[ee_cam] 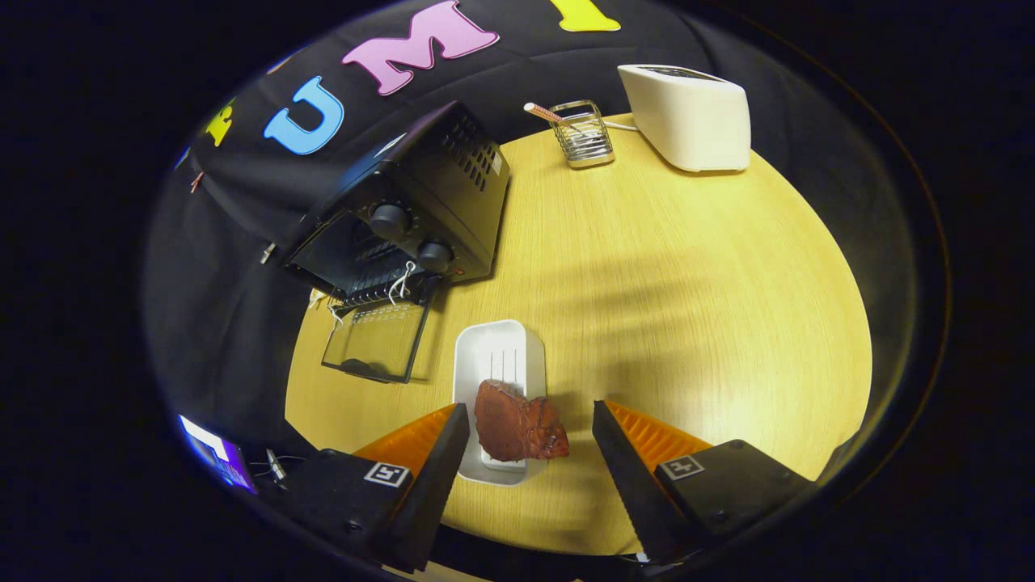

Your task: Open the toaster oven, put the food inside, and close the toaster oven door.

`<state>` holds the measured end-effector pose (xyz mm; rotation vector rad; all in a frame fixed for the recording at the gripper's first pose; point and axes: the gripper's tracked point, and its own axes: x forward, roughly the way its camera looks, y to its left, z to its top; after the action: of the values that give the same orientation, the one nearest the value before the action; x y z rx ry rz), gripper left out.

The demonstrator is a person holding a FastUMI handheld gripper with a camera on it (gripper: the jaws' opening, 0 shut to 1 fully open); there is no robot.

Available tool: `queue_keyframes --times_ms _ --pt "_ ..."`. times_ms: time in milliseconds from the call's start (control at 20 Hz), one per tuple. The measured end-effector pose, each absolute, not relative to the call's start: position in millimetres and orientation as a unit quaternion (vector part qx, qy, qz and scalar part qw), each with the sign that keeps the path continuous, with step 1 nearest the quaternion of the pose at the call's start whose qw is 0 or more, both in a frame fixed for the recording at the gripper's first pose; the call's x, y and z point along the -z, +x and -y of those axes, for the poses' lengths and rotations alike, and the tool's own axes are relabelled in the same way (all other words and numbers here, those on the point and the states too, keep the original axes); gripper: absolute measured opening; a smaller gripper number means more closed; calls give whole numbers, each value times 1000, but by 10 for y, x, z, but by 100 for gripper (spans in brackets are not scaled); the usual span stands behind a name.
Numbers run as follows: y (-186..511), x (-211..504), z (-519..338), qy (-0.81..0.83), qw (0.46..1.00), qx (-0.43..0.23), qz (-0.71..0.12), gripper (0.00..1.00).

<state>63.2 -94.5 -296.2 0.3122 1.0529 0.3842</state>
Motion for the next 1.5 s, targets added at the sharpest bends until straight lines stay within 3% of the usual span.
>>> queue_keyframes --times_ms 50,100,200,250,300,350,700,1200,1500 --pt "625 2973 935 155 832 -182 -501 94" --pt "620 2980 929 165 827 -180 -506 78" --pt "604 3017 937 175 818 -175 -519 56" --pt "620 3039 965 173 819 -170 -521 54" --pt "629 3042 981 179 818 -168 -521 40" --pt "595 3032 1002 183 812 -164 -530 33" --pt "541 2889 931 228 799 -174 -529 15" --pt "424 2803 1081 222 811 -138 -524 15" --pt "341 2319 846 261 823 -113 -491 15"
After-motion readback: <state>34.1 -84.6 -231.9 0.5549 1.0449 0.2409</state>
